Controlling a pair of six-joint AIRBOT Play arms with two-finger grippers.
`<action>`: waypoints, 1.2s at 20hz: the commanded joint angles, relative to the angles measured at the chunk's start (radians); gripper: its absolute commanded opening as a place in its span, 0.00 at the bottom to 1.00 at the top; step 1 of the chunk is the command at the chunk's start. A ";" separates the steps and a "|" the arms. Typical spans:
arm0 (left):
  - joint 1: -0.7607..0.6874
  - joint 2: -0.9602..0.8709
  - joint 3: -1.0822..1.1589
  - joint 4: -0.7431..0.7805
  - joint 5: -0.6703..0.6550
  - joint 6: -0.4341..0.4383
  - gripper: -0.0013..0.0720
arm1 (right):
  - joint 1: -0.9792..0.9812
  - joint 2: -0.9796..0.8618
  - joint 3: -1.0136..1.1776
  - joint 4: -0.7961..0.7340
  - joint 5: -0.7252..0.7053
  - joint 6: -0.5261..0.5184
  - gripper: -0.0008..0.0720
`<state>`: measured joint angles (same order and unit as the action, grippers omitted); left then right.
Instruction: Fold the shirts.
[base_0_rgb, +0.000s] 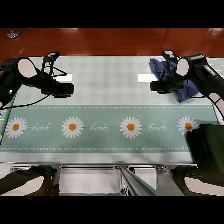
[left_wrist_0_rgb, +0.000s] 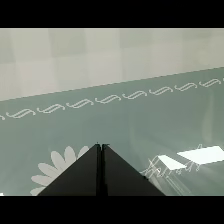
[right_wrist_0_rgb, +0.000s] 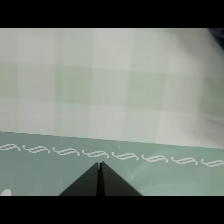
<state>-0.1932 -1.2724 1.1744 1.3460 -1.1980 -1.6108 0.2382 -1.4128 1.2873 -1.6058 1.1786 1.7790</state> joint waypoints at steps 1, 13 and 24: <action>0.000 -0.001 0.000 0.000 0.000 0.000 0.07 | 0.000 0.000 0.000 0.000 0.000 0.000 0.04; 0.000 -0.001 0.000 0.000 0.000 0.000 0.07 | 0.000 0.000 0.000 0.000 0.000 0.000 0.05; 0.000 -0.020 0.000 0.005 0.301 0.001 0.14 | -0.031 -0.021 0.001 -0.473 -0.403 0.068 0.86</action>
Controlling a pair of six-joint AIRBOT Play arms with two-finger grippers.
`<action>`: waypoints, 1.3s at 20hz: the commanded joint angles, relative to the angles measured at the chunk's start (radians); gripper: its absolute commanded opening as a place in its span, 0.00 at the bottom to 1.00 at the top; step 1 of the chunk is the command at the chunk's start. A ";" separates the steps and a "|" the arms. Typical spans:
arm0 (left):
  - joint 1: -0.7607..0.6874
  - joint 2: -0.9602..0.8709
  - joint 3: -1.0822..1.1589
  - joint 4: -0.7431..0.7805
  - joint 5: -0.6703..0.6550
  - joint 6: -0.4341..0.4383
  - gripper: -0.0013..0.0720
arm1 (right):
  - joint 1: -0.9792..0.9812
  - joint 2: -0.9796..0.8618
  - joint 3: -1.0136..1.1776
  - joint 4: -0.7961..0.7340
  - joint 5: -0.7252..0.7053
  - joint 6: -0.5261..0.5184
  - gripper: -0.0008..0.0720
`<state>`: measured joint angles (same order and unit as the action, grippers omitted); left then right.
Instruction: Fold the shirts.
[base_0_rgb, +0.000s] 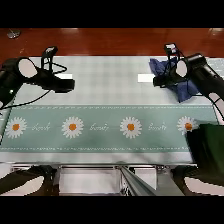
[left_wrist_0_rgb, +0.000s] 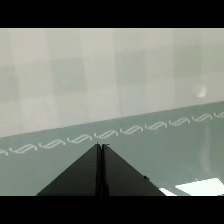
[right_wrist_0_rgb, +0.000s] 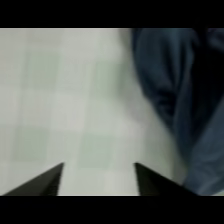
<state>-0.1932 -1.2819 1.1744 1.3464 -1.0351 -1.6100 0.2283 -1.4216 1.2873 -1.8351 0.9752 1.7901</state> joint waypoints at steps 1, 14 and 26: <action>0.001 -0.022 0.000 0.027 0.191 0.000 0.35 | -0.058 -0.029 0.008 -0.333 -0.258 0.150 0.87; 0.039 -0.100 0.000 0.048 0.322 -0.004 0.98 | -0.484 -0.641 0.610 0.227 0.068 -0.005 0.86; 0.159 0.093 0.154 0.042 -0.046 0.046 0.98 | -0.483 -0.324 0.758 0.548 0.255 -0.232 0.04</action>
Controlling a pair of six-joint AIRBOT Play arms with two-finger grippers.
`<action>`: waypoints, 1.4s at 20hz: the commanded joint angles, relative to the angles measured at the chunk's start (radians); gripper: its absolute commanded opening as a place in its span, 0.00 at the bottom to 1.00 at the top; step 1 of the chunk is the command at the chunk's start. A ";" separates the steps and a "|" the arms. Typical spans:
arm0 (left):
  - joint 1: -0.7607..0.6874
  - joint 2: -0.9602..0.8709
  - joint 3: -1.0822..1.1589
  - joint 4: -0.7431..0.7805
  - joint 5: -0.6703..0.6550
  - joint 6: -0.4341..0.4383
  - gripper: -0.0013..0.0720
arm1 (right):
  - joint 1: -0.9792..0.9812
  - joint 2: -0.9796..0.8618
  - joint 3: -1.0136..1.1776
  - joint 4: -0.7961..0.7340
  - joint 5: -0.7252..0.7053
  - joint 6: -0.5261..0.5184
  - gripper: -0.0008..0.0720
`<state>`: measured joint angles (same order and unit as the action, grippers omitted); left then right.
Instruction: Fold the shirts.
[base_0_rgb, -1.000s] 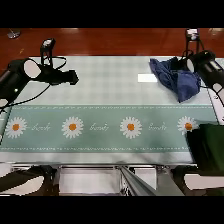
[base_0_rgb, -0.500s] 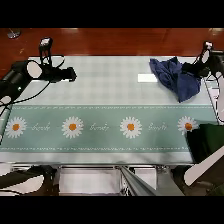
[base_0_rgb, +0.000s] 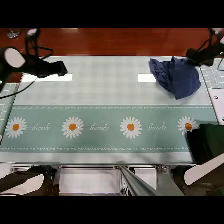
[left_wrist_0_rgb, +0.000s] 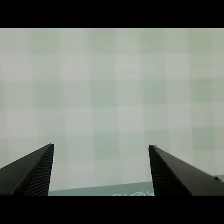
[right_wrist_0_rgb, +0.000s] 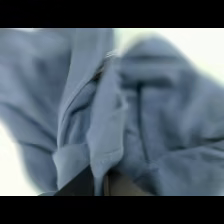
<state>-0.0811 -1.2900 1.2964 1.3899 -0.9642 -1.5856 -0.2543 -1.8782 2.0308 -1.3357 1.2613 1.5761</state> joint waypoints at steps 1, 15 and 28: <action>0.056 0.164 0.023 -0.002 -0.122 0.021 0.98 | 0.000 0.198 0.014 0.054 -0.050 -0.019 0.04; -0.077 0.702 -0.485 -0.195 -0.144 -0.029 0.97 | 0.246 0.764 0.014 0.121 -0.267 -0.200 0.04; 0.007 0.626 -0.484 -0.134 0.024 -0.028 0.97 | 0.920 0.690 -0.805 0.129 -0.436 -0.008 0.04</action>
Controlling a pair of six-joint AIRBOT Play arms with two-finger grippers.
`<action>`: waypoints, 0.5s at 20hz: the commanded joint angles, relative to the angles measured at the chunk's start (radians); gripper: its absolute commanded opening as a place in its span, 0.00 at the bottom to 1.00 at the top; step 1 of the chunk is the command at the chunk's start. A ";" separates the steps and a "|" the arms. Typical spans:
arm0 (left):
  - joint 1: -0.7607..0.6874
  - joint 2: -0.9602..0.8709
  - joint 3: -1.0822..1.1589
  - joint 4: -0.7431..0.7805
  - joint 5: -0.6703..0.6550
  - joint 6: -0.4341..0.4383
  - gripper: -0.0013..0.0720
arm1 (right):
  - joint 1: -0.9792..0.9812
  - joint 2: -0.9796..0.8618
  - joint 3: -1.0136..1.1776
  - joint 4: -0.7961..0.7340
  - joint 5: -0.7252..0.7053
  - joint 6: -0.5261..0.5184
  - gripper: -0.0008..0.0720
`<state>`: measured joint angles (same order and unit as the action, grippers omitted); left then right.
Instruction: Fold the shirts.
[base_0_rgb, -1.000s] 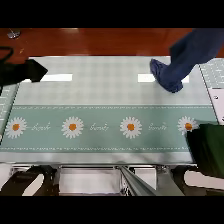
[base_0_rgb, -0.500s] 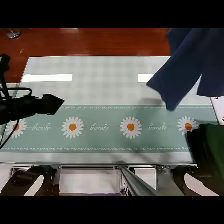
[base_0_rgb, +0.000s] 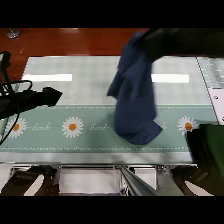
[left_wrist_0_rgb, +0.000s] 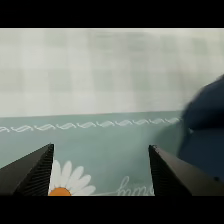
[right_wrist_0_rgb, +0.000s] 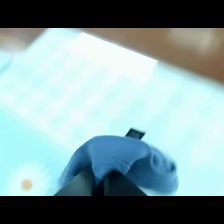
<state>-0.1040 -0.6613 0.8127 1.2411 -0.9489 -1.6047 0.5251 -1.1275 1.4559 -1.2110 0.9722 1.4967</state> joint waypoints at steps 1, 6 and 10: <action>0.028 -0.004 -0.001 0.015 -0.003 -0.009 0.97 | 0.172 -0.126 -0.249 0.021 -0.151 0.091 0.04; -0.024 -0.035 -0.001 0.015 -0.024 0.040 0.97 | 0.182 -0.379 -0.214 0.341 -0.130 -0.007 0.87; -0.070 -0.122 -0.001 0.015 -0.084 0.063 0.97 | -0.076 -0.306 -0.093 0.221 0.162 0.019 0.87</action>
<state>-0.1509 -0.7349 0.8120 1.2541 -0.9859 -1.5513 0.5850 -1.4506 1.3075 -0.9649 0.9558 1.5146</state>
